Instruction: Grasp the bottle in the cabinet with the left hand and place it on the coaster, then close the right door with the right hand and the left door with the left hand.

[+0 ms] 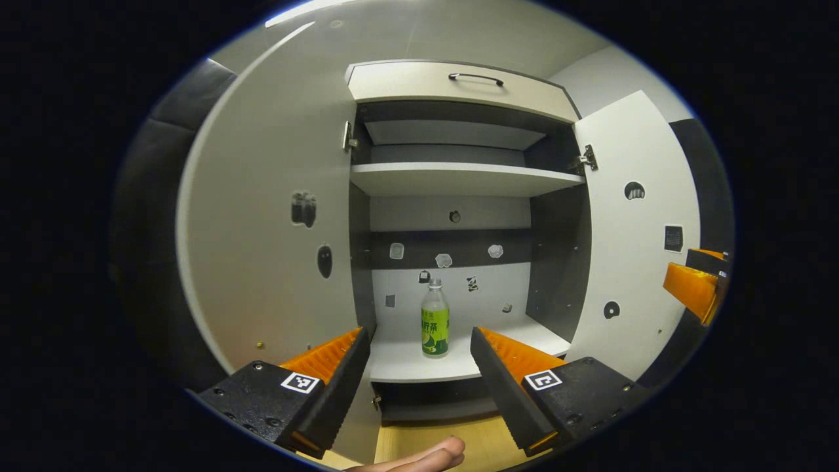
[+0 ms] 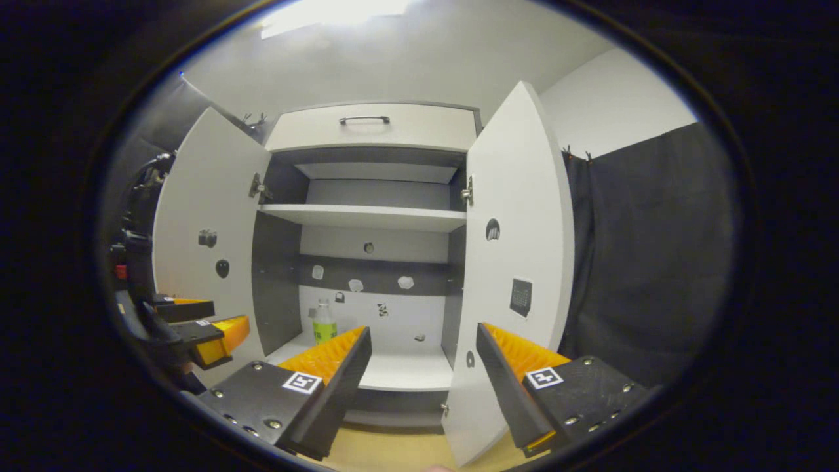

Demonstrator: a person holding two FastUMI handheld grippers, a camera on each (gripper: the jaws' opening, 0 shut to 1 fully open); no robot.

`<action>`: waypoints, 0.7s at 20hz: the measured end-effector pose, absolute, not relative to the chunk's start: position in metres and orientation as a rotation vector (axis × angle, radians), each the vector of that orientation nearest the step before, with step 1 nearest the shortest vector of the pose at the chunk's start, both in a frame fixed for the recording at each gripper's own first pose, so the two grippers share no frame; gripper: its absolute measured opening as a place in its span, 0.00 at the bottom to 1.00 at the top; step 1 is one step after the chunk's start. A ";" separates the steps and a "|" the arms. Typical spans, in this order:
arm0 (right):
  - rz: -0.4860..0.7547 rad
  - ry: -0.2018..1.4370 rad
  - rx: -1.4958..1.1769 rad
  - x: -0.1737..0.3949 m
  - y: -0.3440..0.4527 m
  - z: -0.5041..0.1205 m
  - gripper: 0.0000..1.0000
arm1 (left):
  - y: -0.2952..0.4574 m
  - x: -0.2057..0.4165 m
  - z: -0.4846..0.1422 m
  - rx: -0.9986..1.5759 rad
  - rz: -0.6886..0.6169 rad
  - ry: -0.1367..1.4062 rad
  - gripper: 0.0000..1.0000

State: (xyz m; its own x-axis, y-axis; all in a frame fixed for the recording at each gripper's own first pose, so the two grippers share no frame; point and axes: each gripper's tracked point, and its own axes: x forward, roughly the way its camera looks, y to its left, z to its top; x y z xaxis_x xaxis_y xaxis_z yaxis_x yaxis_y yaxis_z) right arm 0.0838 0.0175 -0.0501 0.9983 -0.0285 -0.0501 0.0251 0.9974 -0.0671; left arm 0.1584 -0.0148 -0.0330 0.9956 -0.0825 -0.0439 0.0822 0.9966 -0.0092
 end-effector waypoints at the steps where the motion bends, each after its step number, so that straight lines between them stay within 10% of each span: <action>1: -0.030 0.056 -0.066 0.087 0.016 -0.053 0.97 | -0.019 0.170 -0.037 -0.008 -0.088 0.047 0.98; 14: -0.067 0.059 -0.010 0.110 -0.001 -0.068 0.97 | -0.057 0.363 -0.108 -0.019 -0.107 0.046 0.98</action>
State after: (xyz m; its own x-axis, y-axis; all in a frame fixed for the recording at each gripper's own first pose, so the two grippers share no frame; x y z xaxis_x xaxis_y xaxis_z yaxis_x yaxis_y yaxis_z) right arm 0.1099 -0.0006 -0.0676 0.9960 -0.0669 -0.0588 0.0663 0.9977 -0.0124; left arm 0.3632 -0.0572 -0.1077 0.9933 -0.1068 -0.0451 0.1059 0.9941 -0.0212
